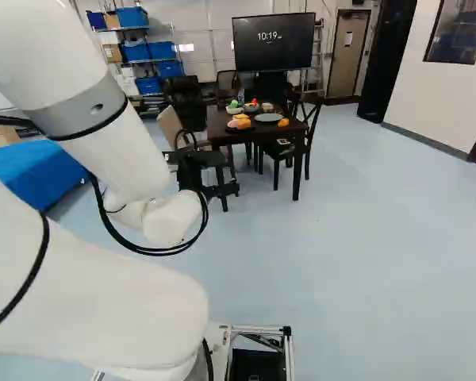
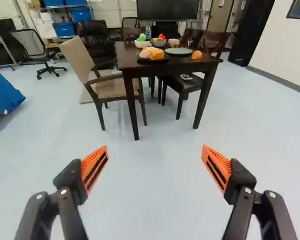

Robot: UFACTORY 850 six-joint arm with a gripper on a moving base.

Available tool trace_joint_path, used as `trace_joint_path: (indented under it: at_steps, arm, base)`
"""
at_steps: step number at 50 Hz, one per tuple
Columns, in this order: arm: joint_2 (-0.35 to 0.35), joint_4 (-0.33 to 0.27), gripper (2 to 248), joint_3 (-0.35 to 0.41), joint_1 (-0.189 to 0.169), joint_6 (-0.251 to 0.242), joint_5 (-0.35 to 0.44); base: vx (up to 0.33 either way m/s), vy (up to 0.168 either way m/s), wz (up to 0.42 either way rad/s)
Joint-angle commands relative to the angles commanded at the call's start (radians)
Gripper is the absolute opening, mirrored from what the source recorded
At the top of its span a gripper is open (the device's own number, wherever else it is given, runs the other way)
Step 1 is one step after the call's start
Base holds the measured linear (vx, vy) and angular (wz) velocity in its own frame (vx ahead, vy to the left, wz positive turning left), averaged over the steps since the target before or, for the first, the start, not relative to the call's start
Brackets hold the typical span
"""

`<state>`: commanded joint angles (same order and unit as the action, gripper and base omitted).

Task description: Move the croissant to the empty plate

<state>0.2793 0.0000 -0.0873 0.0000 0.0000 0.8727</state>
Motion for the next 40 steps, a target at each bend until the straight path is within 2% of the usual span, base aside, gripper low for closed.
trace_joint_path:
  at_steps: [15,40]
  arm:
    - [0.0,0.0,247,0.0,0.0,0.0,0.0]
    - [0.0,0.0,247,0.0,0.0,0.0,0.0]
  base:
    - [0.112,-0.034,0.004]
    - [0.154,-0.077,-0.002]
